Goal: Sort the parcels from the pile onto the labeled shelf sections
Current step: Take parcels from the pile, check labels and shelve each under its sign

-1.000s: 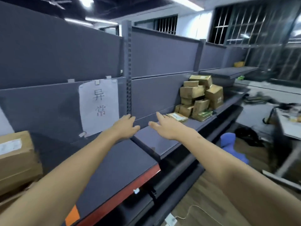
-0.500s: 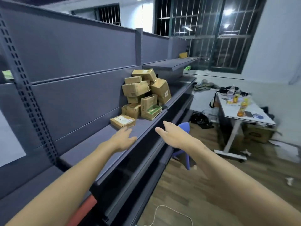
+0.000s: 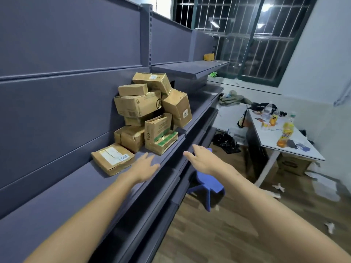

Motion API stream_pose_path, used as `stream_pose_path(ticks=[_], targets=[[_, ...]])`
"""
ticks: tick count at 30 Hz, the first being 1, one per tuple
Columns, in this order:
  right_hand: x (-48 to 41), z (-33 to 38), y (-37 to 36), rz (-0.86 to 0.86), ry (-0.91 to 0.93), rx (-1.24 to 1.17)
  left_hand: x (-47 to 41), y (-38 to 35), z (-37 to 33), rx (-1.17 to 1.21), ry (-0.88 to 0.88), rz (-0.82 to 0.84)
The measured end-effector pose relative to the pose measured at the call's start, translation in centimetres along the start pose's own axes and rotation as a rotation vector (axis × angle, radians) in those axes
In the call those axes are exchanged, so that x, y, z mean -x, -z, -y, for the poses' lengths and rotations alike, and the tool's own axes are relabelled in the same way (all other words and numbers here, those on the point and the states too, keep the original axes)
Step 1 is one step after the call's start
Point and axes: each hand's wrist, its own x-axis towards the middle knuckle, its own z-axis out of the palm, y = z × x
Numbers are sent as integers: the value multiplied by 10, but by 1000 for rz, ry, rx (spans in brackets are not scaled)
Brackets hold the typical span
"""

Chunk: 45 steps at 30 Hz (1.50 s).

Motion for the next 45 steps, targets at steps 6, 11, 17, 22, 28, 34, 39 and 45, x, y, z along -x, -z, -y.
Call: stream_pose_path(ticks=[6,11,17,22,28,34,39,45], targets=[[-111,32,-51,112,158,-142,-44,10,87,241,266,-208],[-192,71,-107,277,244,-333,-59,11,158,428,476,-386],[-251,97,-176,474,330,-436,-73,-5,187,577,643,-436],[-278,104,-204,507,348,-482,-91,-21,180,604,596,-430],[-284,106,-208,409,349,-546,-97,-24,173,633,590,-534],[-264,127,-201,343,361,-728,-77,-12,152,698,605,-753],[-231,151,-182,297,546,-756,-30,9,130,681,589,-982],[-152,168,-148,399,704,-813,48,17,81,563,581,-1165]])
